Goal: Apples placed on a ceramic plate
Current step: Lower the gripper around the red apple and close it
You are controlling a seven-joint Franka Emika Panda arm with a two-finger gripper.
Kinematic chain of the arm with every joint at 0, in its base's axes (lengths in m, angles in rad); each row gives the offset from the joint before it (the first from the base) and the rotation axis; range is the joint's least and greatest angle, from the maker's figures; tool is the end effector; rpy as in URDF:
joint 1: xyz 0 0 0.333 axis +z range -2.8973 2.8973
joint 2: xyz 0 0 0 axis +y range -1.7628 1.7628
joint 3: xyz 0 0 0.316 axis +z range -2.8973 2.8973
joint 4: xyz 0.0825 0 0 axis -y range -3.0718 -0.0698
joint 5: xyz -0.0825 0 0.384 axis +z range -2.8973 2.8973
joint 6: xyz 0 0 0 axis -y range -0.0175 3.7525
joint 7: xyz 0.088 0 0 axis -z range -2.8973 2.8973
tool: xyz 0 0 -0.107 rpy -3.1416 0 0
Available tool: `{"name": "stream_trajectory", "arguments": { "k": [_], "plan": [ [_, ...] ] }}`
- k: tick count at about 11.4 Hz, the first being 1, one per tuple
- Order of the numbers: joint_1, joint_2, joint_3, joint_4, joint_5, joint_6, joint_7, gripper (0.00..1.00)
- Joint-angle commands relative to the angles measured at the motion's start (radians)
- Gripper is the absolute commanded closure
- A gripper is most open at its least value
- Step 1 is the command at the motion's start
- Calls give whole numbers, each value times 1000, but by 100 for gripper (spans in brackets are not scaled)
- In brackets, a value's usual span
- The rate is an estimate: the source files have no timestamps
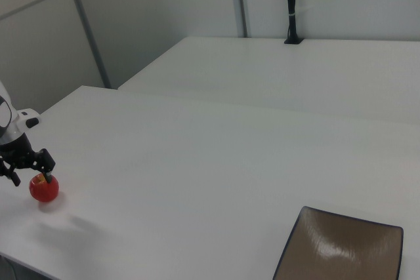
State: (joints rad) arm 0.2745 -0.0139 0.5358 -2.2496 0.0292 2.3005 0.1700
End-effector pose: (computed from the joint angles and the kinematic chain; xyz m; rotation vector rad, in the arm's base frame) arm 0.3619 0.3817 0.3760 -2.9492 -0.9475 -0.0749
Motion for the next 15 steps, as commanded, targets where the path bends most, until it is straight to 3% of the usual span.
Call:
{"name": "stream_trajectory", "arguments": {
  "k": [1,6,10,13,15],
  "plan": [
    [17,67,0,8,-73,40,40,0],
    [25,126,0,31,-118,88,46,0],
    [26,190,0,70,-236,97,117,0],
    [25,195,0,74,-246,96,123,35],
    [25,195,0,74,-246,96,123,66]
  ]
}}
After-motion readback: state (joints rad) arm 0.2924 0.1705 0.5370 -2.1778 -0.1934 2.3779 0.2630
